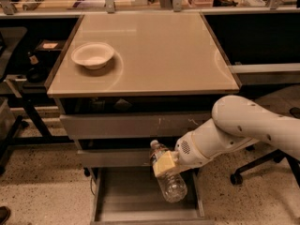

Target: Place water bottle into bottom drawer

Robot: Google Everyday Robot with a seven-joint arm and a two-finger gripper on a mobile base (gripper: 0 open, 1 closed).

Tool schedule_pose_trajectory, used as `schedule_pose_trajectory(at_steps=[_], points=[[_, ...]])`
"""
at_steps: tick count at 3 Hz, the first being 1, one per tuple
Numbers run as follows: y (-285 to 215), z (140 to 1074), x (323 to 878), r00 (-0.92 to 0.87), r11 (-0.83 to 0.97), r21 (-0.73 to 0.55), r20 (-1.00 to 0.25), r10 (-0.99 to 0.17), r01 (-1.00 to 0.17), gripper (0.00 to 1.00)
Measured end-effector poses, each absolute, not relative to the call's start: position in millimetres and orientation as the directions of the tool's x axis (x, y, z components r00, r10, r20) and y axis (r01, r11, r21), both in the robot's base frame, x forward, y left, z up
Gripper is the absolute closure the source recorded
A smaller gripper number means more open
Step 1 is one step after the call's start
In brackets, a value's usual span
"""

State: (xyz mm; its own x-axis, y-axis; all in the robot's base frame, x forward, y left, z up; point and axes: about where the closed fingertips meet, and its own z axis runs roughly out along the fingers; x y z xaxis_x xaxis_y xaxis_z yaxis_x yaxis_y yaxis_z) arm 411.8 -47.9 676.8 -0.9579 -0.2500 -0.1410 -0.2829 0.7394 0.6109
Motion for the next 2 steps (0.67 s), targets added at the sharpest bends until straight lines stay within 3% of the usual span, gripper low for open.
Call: schedule_pose_trajectory(at_steps=[1, 2], points=[[-35.6, 623.8, 405.4, -0.968, 0.713, 0.667, -0.05, -0.247, -0.216, 1.0], [-35.6, 623.8, 405.4, -0.968, 0.713, 0.667, -0.05, -0.247, -0.216, 1.0]])
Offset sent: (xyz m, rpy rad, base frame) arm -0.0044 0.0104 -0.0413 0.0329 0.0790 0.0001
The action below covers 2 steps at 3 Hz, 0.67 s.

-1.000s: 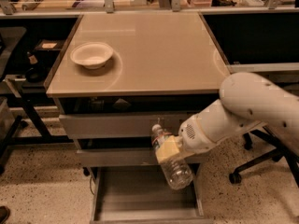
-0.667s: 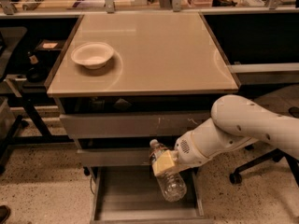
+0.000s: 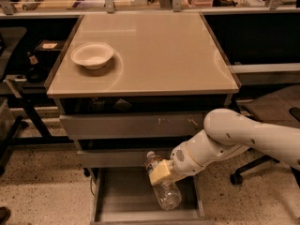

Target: Place water bottle into bottom drawer

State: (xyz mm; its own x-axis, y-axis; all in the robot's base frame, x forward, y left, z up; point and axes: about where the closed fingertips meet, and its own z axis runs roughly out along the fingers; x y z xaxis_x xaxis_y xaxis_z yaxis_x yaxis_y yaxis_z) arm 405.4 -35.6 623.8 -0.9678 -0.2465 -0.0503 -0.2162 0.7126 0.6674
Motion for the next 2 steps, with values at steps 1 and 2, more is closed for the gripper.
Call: schedule_pose_trajectory(at_steps=[1, 2], points=[[-33, 589, 399, -0.981, 0.708, 0.688, -0.025, -0.192, -0.156, 1.0], [-33, 531, 392, -0.996, 0.703, 0.709, 0.012, -0.087, -0.053, 1.0]])
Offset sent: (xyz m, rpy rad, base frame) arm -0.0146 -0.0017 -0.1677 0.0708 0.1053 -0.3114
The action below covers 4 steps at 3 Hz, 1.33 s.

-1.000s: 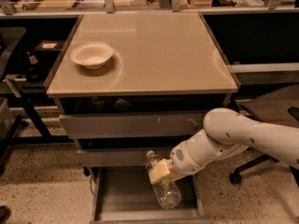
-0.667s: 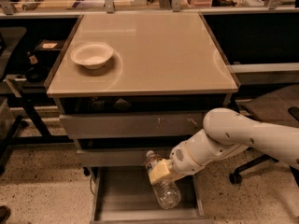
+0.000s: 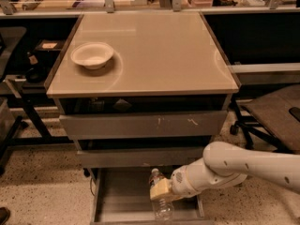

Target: Place water bottle into bottom drawer

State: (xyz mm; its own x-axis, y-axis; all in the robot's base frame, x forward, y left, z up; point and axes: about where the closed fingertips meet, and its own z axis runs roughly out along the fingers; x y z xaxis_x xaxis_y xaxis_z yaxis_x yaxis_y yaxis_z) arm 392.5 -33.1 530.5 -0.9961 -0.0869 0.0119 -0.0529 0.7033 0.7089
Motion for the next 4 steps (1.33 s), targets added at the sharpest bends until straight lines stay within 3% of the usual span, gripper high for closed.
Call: schedule_pose_trajectory(at_steps=[2, 4], points=[[-26, 441, 386, -0.995, 0.66, 0.745, 0.096, 0.031, 0.093, 1.0], [-21, 412, 388, -0.99, 0.638, 0.758, 0.122, 0.066, 0.136, 1.0]])
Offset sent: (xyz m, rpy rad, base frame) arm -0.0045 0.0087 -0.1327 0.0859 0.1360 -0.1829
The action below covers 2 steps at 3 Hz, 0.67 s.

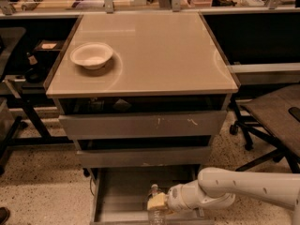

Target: Place water bottle into bottom drawer

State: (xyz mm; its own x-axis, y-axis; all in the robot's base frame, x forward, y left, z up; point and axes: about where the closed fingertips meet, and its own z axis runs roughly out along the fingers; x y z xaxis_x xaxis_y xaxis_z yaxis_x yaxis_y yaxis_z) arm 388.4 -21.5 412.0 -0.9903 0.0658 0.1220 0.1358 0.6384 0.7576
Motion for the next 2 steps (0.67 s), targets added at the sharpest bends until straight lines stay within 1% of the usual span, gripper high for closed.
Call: schedule_pose_trajectory(at_steps=[1, 2], points=[[-9.3, 344.5, 411.0, -0.98, 0.579, 0.791, 0.146, 0.135, 0.197, 1.0], [-9.2, 344.5, 411.0, -0.98, 0.579, 0.791, 0.146, 0.135, 0.197, 1.0]])
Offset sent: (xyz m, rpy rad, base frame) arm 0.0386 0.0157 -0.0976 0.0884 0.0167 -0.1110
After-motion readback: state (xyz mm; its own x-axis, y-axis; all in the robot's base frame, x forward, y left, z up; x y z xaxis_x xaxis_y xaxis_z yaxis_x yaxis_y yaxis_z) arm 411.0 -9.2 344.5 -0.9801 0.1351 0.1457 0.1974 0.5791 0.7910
